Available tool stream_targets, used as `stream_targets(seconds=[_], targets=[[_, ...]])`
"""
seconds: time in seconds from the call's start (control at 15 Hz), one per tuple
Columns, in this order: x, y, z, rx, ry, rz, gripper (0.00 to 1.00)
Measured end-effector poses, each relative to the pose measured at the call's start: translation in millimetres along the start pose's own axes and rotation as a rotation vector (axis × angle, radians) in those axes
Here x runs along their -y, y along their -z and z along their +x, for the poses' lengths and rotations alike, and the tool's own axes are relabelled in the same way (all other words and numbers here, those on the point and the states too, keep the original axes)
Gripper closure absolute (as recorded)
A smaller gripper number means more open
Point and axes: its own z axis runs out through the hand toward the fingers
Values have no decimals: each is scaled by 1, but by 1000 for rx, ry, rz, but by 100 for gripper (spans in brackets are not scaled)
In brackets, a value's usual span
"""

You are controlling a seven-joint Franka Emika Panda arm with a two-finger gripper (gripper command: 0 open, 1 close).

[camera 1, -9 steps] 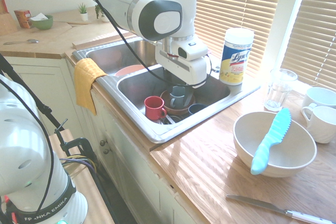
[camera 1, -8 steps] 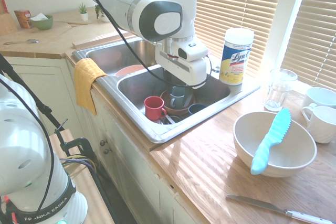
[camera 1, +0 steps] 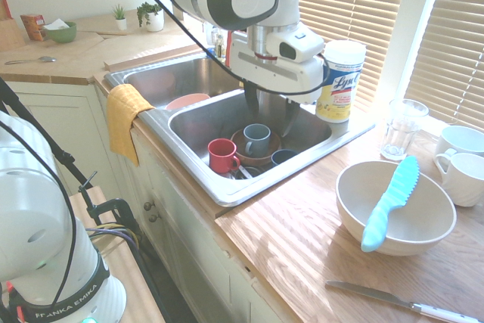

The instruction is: Put the knife into the sink

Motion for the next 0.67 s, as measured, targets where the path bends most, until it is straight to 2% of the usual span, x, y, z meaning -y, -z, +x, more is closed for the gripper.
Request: stream_targets(seconds=[0.2, 0.33, 0.47, 0.67], targets=[[-49, 33, 22, 47, 179, 9, 0], [-80, 40, 36, 60, 281, -18, 0], [-107, 39, 53, 37, 292, -65, 0], [-139, 21, 80, -19, 228, -85, 0]])
